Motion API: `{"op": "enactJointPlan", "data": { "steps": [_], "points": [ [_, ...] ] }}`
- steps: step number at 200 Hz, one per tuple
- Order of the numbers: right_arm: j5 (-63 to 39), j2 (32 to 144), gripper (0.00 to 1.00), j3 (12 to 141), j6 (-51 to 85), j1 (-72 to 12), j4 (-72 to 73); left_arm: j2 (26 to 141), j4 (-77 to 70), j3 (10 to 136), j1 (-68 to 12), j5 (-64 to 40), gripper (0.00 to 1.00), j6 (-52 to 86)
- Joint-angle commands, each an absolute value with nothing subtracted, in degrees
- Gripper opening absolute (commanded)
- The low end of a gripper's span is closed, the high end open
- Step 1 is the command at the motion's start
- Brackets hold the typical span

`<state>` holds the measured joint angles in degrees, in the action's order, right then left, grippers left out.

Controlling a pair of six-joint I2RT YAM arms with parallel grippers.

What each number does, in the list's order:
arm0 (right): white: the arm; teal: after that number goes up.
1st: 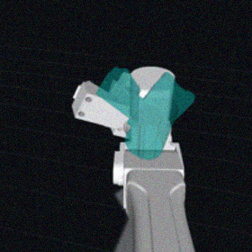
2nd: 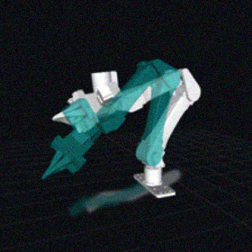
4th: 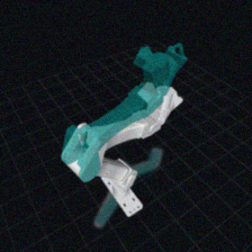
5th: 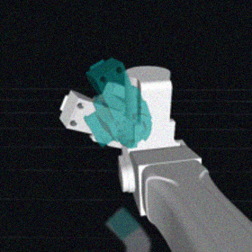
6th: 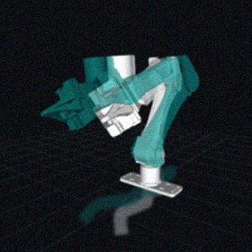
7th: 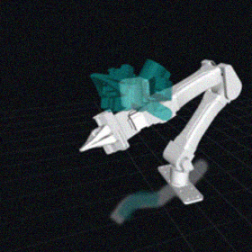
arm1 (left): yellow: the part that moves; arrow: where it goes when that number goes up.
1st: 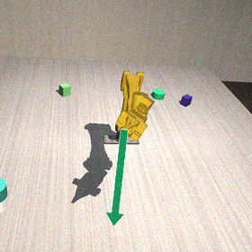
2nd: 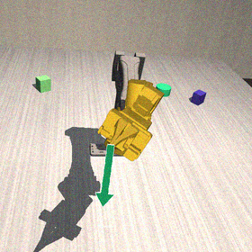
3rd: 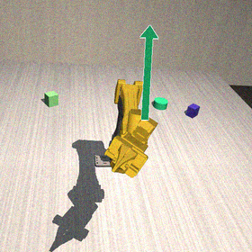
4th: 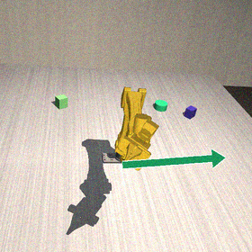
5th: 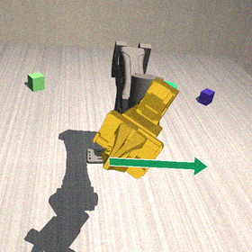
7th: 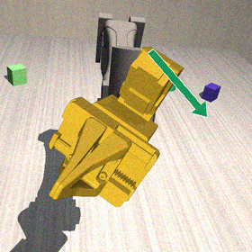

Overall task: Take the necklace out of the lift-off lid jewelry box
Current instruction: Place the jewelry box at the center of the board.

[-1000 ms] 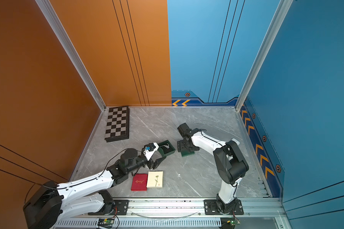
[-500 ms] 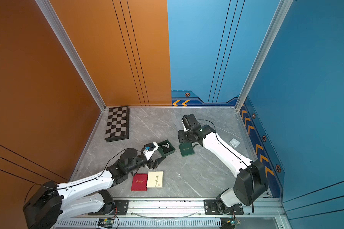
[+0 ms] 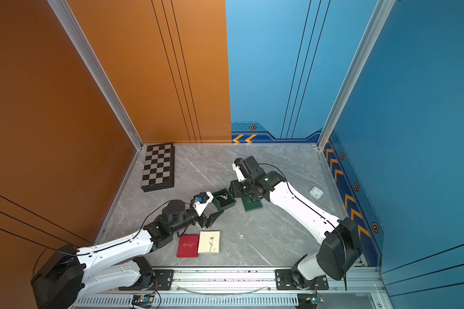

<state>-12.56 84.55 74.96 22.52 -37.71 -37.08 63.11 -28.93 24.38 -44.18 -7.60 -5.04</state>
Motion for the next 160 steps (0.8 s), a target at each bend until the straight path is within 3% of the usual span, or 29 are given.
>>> {"op": "enactJointPlan", "data": {
  "steps": [1, 160],
  "points": [
    [-14.9, 86.2, 0.38, 74.7, 22.3, -38.6, -35.9, 62.9, -29.1, 24.4, -43.7, -8.6, 0.51, -4.5],
    [-18.7, 88.7, 0.02, 75.1, 21.5, -39.1, -35.4, 63.3, -29.2, 24.3, -43.7, -8.5, 0.52, -4.7]
  ]
}}
